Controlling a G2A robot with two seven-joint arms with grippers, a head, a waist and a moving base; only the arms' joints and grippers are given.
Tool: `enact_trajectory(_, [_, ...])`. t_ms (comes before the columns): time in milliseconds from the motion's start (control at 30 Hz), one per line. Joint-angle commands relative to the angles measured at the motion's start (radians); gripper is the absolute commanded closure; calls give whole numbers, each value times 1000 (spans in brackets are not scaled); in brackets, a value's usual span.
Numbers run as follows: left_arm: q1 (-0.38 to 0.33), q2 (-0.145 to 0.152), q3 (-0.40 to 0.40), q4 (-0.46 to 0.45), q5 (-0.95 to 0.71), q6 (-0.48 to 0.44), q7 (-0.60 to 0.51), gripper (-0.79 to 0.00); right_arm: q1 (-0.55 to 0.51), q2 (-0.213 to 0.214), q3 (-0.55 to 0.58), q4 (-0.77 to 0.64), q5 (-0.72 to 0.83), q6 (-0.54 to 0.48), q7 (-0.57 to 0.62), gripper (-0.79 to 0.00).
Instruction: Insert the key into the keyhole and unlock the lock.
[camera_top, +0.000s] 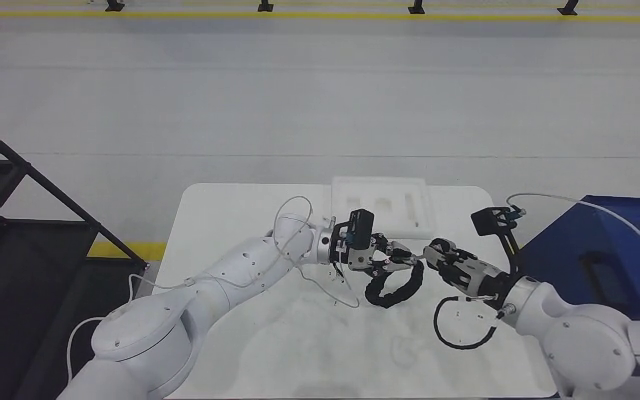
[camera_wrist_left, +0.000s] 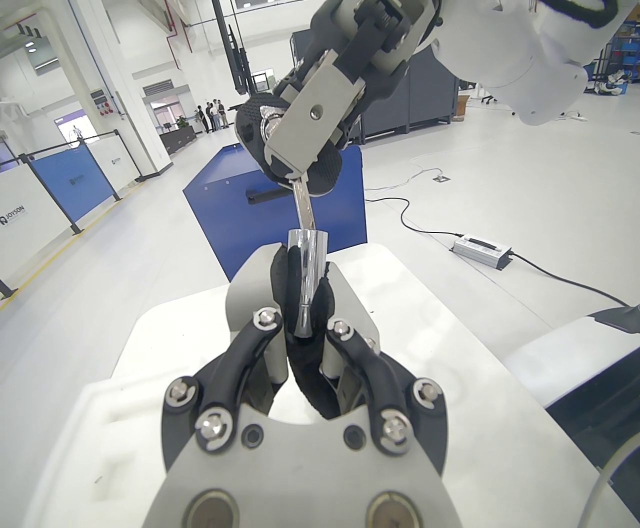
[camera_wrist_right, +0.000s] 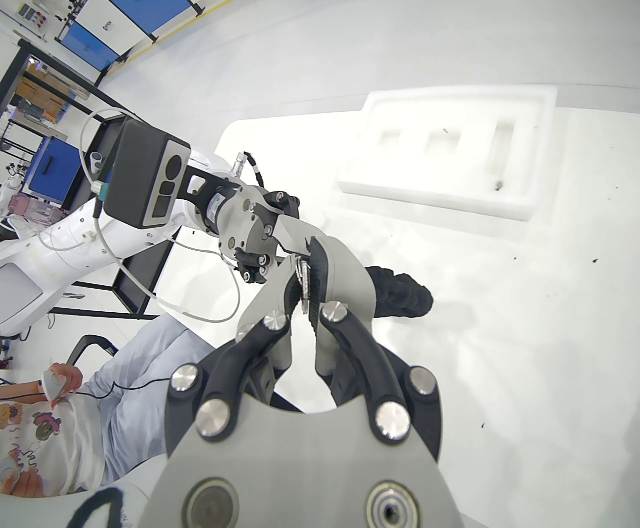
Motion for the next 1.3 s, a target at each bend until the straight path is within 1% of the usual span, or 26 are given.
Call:
enact_trajectory(0, [-3,1,7,-1,-5,3,3,0,2,0,-3,3,3,2,1,0])
enact_trajectory(167, [-4,2,18,0,-40,6,6,0,9,0,-14,7,4,3,-2,0])
enact_trajectory(300, [-5,2,21,-1,-55,2,2,0,12,-2,-24,13,10,10,-28,0])
enact_trajectory(733, [-3,3,21,-2,-16,20,20,0,41,-3,-62,46,5,26,-15,0])
enact_trajectory(967, [4,6,21,-5,-56,21,21,0,55,-5,-74,56,30,30,-25,0])
enact_trajectory(1267, [7,13,21,-11,-94,11,11,0,68,-7,-96,66,22,38,-30,0])
